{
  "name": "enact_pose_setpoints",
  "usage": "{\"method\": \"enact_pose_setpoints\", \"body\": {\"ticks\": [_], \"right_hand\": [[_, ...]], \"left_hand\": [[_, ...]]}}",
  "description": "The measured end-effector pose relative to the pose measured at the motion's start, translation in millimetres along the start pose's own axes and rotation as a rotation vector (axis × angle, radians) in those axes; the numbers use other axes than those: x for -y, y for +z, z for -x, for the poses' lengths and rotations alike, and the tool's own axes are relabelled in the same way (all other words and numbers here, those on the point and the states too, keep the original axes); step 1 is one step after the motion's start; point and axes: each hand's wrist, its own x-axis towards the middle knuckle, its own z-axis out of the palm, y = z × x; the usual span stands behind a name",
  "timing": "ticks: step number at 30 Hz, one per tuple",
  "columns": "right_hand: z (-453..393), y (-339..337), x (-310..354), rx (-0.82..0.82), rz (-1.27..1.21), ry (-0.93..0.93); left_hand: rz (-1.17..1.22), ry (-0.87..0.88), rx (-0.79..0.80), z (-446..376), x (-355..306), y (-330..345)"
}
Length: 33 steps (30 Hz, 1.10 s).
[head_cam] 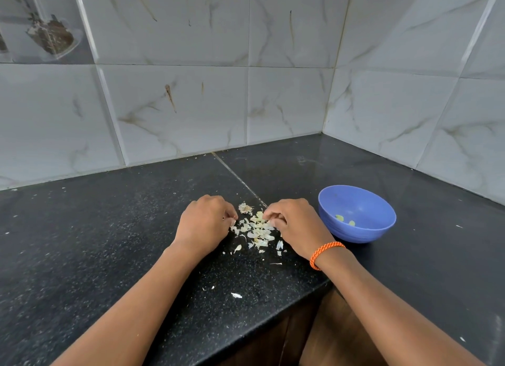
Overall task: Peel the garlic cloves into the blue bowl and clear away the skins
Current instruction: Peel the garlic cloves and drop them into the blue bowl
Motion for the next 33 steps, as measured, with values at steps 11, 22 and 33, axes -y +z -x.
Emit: {"method": "enact_pose_setpoints", "body": {"ticks": [11, 22, 33], "right_hand": [[-9, -2, -1, 0.038, 0.041, 0.092], [-23, 19, 28, 0.168, 0.087, 0.031], [-26, 3, 34, 0.036, -0.341, 0.109]], "left_hand": [[0.075, -0.076, -0.072, -2, 17, 5], [0.061, -0.131, -0.061, -5, 11, 7], [0.311, 0.065, -0.119, -8, 9, 14]]}}
